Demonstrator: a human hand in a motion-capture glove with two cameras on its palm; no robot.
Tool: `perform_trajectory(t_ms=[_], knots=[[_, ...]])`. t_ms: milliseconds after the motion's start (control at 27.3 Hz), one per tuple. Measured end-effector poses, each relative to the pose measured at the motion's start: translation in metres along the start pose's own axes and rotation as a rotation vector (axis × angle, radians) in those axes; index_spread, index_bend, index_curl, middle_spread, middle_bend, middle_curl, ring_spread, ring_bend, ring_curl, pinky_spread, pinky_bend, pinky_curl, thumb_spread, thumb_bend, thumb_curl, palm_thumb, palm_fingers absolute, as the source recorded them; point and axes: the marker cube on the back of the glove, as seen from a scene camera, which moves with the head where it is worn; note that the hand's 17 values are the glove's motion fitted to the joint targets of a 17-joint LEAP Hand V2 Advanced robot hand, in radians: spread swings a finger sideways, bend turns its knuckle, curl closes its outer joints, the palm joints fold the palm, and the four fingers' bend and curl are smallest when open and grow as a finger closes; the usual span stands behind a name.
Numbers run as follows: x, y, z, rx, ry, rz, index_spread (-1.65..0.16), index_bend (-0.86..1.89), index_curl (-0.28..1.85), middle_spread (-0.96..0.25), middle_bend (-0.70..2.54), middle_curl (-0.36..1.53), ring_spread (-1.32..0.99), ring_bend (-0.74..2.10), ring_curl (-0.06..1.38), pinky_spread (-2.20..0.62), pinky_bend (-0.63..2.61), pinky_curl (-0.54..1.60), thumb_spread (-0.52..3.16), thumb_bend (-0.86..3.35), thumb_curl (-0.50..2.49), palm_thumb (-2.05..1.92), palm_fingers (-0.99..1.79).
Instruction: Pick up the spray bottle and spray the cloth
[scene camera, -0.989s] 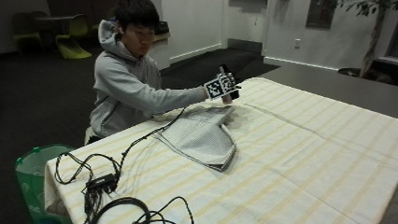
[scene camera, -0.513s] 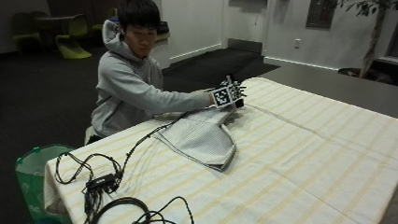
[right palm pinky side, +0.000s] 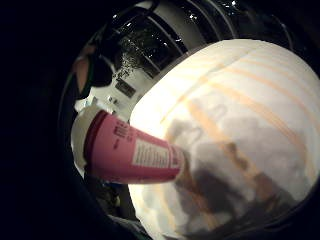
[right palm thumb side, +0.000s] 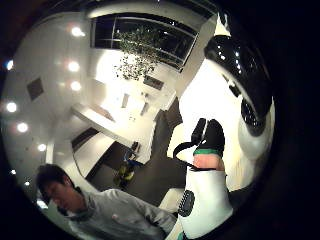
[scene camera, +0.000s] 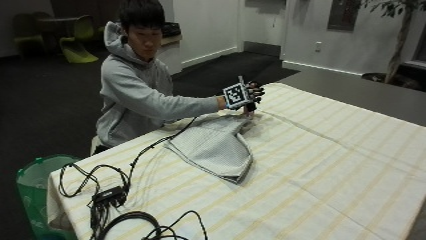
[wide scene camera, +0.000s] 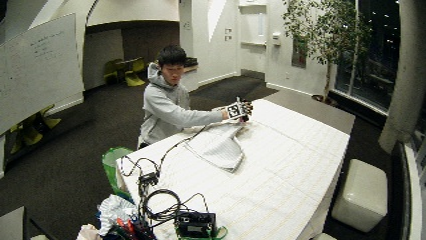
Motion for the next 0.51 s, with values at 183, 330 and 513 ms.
perform_trajectory(t_ms=[183, 330, 513], knots=[[0.002, 0.003, -0.017, 0.091, 0.071, 0.002, -0.22, 0.06, 0.40, -0.06, 0.40, 0.45, -0.09, 0.48, 0.42, -0.02, 0.45, 0.44, 0.60, -0.03, 0.78, 0.94, 0.52], [-0.002, 0.013, -0.039, 0.116, 0.088, 0.003, -0.23, 0.07, 0.35, -0.05, 0.38, 0.44, -0.08, 0.46, 0.39, 0.02, 0.42, 0.40, 0.69, -0.03, 0.76, 0.91, 0.52], [-0.007, 0.025, -0.059, 0.141, 0.099, -0.007, -0.25, 0.08, 0.32, -0.05, 0.32, 0.42, -0.06, 0.46, 0.38, 0.06, 0.43, 0.39, 0.76, -0.03, 0.73, 0.88, 0.45]])
